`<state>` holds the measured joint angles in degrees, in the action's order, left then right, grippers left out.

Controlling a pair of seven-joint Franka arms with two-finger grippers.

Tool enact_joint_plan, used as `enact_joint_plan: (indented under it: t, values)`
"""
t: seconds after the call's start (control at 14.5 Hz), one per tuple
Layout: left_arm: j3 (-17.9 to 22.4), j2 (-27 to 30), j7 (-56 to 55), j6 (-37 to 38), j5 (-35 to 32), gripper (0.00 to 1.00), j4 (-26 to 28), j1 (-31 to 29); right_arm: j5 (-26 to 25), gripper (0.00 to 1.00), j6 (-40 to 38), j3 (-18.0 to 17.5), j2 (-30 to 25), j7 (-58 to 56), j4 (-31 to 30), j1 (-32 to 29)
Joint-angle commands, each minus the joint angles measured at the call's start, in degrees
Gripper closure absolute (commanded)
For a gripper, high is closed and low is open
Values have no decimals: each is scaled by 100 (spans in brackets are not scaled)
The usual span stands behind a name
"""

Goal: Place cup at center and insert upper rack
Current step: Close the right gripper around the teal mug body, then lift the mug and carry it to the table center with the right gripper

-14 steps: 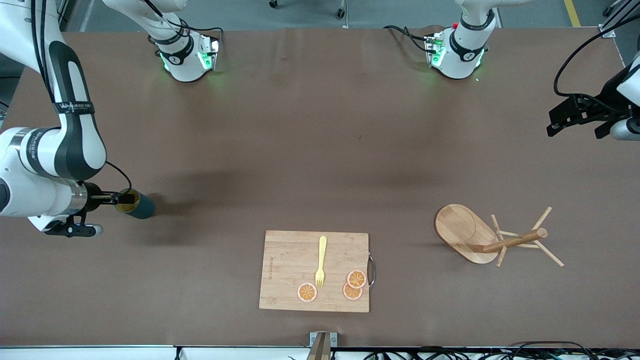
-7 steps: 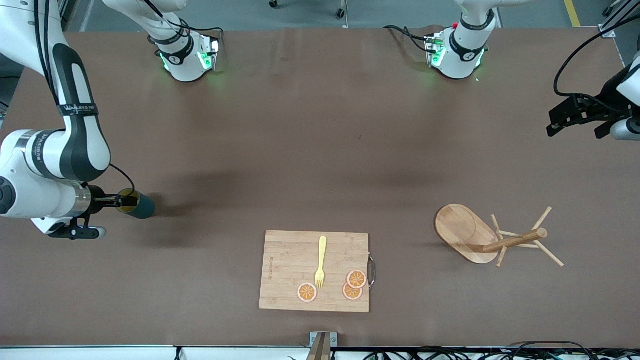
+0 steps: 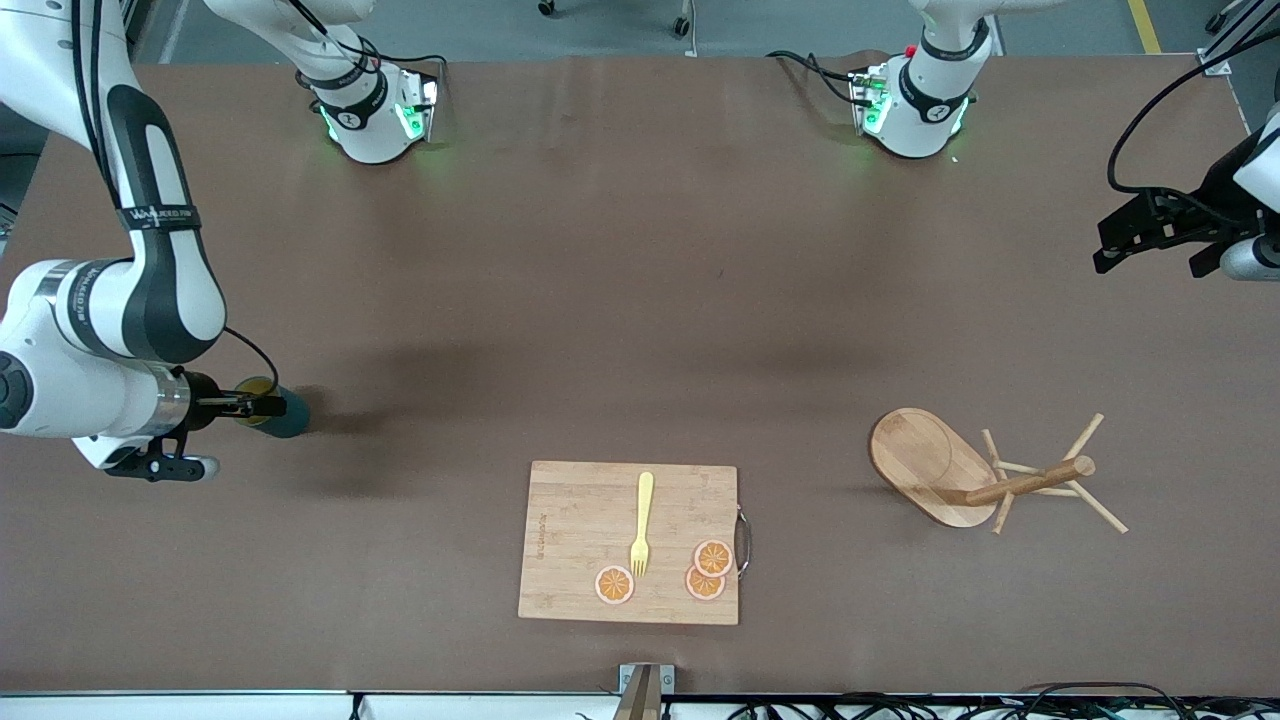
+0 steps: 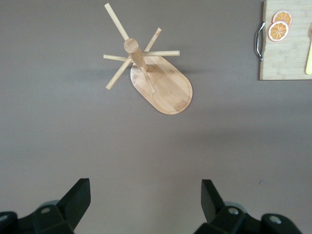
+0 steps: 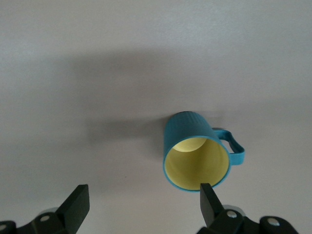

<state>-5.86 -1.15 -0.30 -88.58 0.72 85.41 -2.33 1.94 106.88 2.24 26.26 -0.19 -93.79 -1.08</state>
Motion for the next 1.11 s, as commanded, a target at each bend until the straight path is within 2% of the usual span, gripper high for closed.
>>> enact_joint_plan:
  t: [0.0,0.69,0.76,0.9,1.04]
  values:
    - [-29,71,12,-1,-10,0,-7,-13,105,0,-27,4,29,2,36,-67]
    - [-29,71,12,-1,-10,0,-7,-13,26,1,176,13,767,-16,-70,-68]
    - [-29,71,12,-1,-10,0,-7,-13,26,6,167,13,767,-7,-78,-33]
    - [-29,71,12,-1,-10,0,-7,-13,26,22,175,22,767,2,-87,-23]
    - [-29,71,12,-1,-10,0,-7,-13,17,44,176,22,776,-7,-96,-24]
